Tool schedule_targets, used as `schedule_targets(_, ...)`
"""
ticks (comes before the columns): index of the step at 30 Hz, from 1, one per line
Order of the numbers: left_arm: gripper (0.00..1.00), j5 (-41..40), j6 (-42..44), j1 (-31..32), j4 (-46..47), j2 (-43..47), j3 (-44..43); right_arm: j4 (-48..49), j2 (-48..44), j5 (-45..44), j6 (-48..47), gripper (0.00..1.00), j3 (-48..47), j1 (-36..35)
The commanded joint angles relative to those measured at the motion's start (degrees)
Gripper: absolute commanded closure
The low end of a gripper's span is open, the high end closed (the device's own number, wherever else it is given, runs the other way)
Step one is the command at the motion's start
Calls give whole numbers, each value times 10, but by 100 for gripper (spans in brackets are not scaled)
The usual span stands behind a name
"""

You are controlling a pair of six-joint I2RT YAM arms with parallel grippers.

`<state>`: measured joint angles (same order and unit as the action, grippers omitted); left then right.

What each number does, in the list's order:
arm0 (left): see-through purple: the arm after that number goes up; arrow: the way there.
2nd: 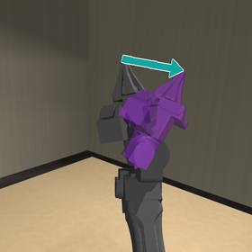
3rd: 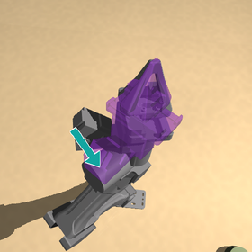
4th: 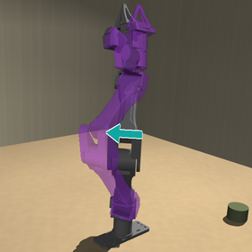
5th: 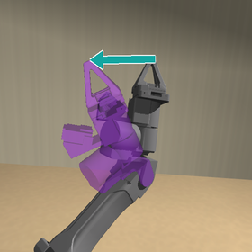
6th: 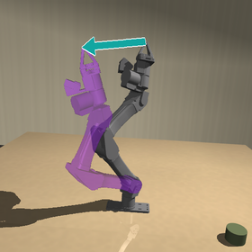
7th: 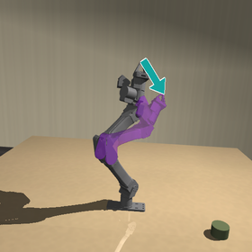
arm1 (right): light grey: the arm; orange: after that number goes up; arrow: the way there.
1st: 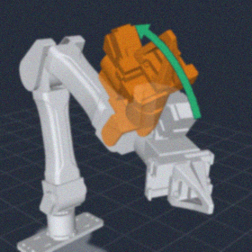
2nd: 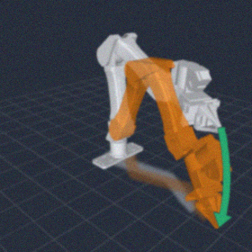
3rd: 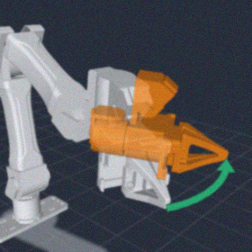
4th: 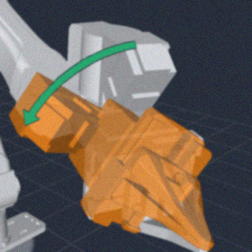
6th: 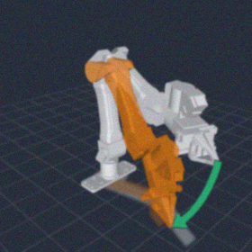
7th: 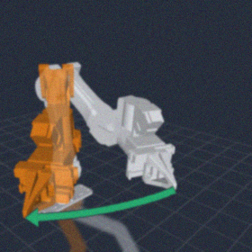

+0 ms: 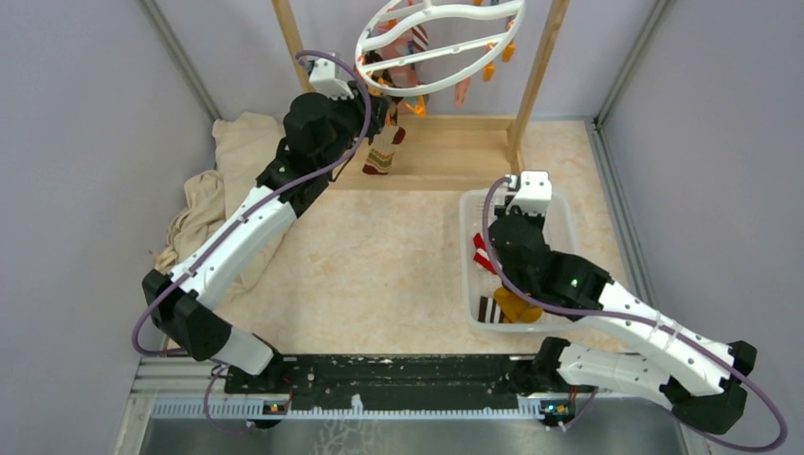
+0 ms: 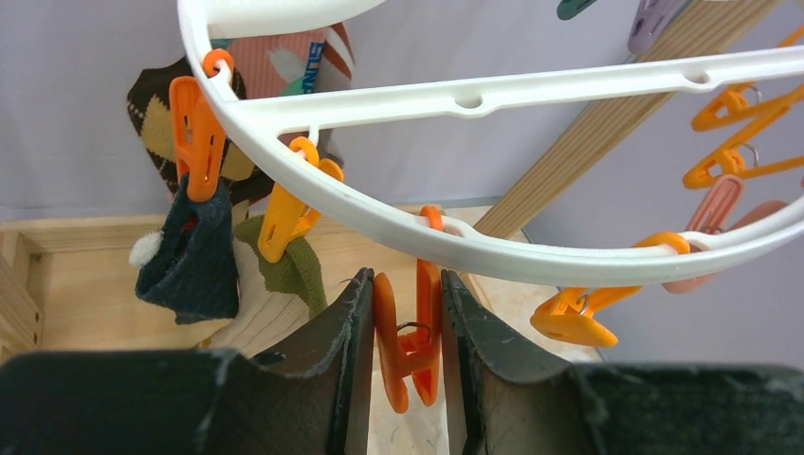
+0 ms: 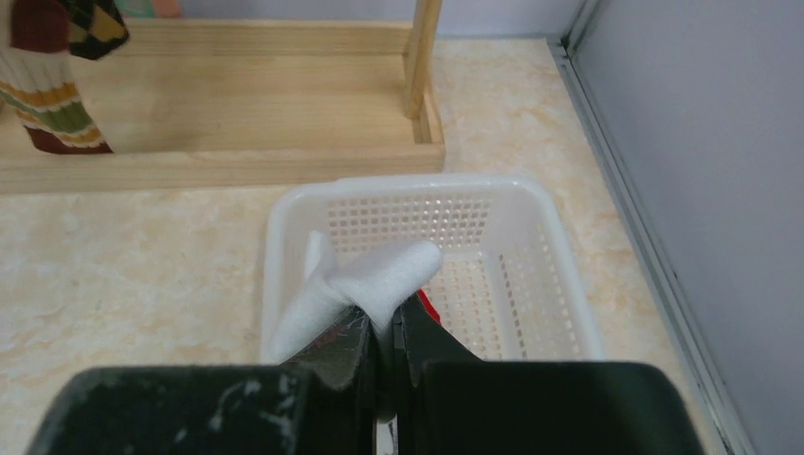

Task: Remove the socks clipped to the hanger
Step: Place the sock in the bin.

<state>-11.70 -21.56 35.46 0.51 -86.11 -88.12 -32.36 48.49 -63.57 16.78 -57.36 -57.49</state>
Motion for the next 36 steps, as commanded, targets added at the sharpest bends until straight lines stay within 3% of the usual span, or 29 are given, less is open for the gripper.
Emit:
schedule_targets(1, 92, 50, 24, 1, -55, 18, 6, -12, 11, 50, 57, 100, 30, 49)
schedule_targets(12, 85, 113, 39, 1, -64, 28, 2, 116, 50, 245, 100, 100, 181, 175)
schedule_targets(16, 84, 157, 35, 1, -66, 17, -8, 140, 80, 267, 101, 58, 195, 186)
schedule_targets(19, 82, 183, 33, 1, -68, 9, -18, 140, 79, 267, 94, 49, 189, 187)
schedule_targets(21, 75, 199, 34, 2, -73, 5, -26, 144, 64, 272, 79, 43, 186, 187)
schedule_targets(24, 56, 221, 38, 3, -79, 4, -30, 158, 28, 292, 47, 28, 184, 186)
schedule_targets(26, 45, 230, 44, 2, -82, 8, -28, 160, 9, 302, 31, 24, 180, 187)
schedule_targets(33, 15, 251, 69, 3, -83, 33, -6, 151, -37, 353, 3, 18, 158, 187)
schedule_targets(36, 13, 259, 72, 2, -83, 49, 8, 168, -45, 376, -9, 18, 158, 187)
